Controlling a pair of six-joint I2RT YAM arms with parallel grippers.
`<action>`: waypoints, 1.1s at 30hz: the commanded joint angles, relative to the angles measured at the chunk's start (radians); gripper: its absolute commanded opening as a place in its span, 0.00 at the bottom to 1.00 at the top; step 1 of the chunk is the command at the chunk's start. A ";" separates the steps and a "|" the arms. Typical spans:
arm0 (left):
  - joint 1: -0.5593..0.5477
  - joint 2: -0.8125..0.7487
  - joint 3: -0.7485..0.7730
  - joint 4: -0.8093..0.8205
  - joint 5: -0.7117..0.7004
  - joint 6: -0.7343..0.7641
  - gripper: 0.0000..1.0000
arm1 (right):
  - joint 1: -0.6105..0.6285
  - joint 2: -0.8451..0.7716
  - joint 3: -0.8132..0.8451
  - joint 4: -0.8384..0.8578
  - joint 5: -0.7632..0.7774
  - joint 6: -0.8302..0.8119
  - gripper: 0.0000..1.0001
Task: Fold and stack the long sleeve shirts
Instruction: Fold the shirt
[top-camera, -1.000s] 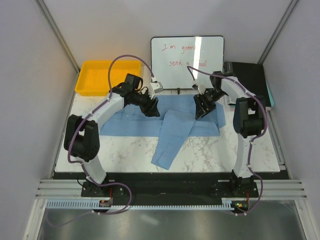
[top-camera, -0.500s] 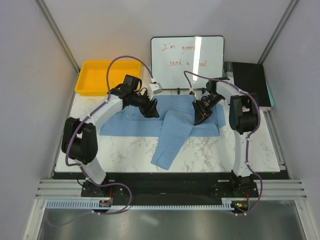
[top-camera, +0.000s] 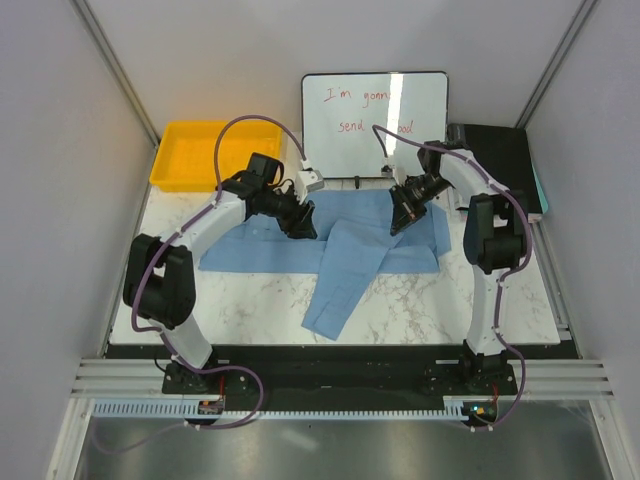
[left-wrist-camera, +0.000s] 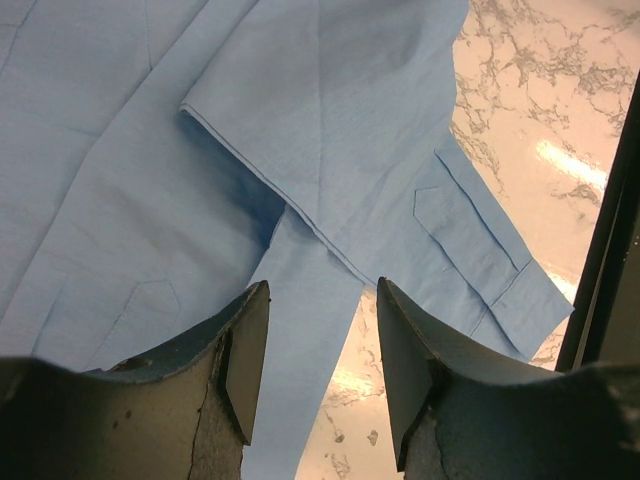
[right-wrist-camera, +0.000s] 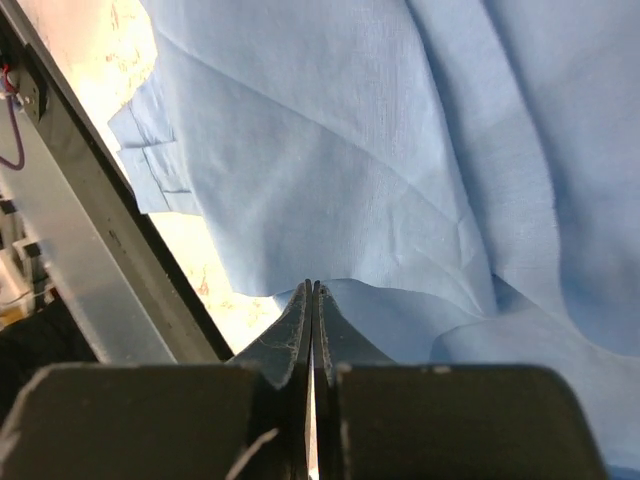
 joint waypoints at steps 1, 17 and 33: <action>0.002 -0.041 -0.010 0.027 -0.008 0.006 0.54 | 0.007 -0.062 0.078 0.028 0.000 -0.021 0.00; 0.002 -0.034 -0.016 0.027 -0.005 0.011 0.55 | 0.010 -0.081 -0.037 0.182 0.293 -0.021 0.42; 0.002 -0.050 -0.036 0.028 -0.022 0.022 0.55 | 0.010 -0.012 -0.039 0.181 0.260 -0.017 0.38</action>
